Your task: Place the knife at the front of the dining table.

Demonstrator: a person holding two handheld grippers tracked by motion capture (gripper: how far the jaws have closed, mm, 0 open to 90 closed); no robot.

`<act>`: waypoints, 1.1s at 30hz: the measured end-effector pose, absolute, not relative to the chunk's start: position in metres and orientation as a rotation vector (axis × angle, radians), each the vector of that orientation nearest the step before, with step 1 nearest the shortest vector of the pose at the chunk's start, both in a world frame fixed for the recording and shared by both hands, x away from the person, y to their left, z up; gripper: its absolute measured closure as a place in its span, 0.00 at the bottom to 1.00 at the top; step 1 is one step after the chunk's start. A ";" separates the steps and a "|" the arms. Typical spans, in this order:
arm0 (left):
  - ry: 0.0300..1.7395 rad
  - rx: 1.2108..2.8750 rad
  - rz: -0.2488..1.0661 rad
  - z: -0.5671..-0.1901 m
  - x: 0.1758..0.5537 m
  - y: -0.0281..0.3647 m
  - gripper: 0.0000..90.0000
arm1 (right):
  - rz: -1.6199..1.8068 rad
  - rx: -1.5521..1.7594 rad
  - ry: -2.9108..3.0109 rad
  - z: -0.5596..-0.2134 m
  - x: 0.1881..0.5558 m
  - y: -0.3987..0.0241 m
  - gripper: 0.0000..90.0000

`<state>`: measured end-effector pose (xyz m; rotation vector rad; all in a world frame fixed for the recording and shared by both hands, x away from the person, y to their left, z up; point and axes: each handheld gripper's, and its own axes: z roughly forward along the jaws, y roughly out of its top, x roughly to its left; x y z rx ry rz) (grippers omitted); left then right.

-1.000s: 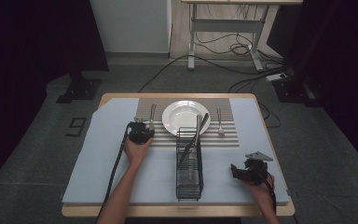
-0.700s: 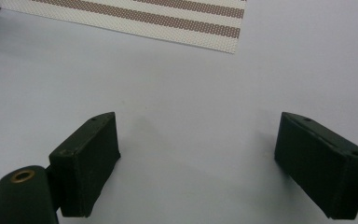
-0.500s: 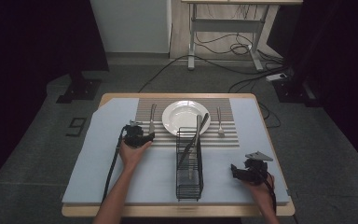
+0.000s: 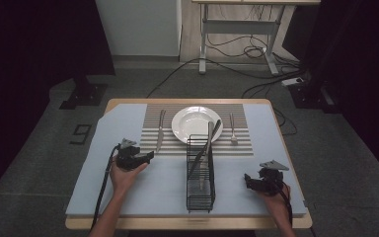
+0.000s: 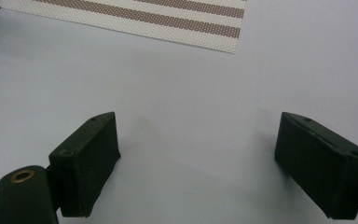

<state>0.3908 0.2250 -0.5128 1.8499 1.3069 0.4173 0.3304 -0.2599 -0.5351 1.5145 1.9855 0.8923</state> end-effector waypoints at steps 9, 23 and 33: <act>1.274 1.873 0.402 -0.515 0.357 0.236 0.34 | 0.892 1.515 1.985 -0.535 0.330 -0.260 0.15; 1.257 1.913 0.407 -0.524 0.333 0.244 0.34 | 0.893 1.514 1.985 -0.535 0.330 -0.260 0.15; 1.264 1.921 0.403 -0.524 0.333 0.243 0.34 | 0.892 1.515 1.985 -0.535 0.330 -0.260 0.15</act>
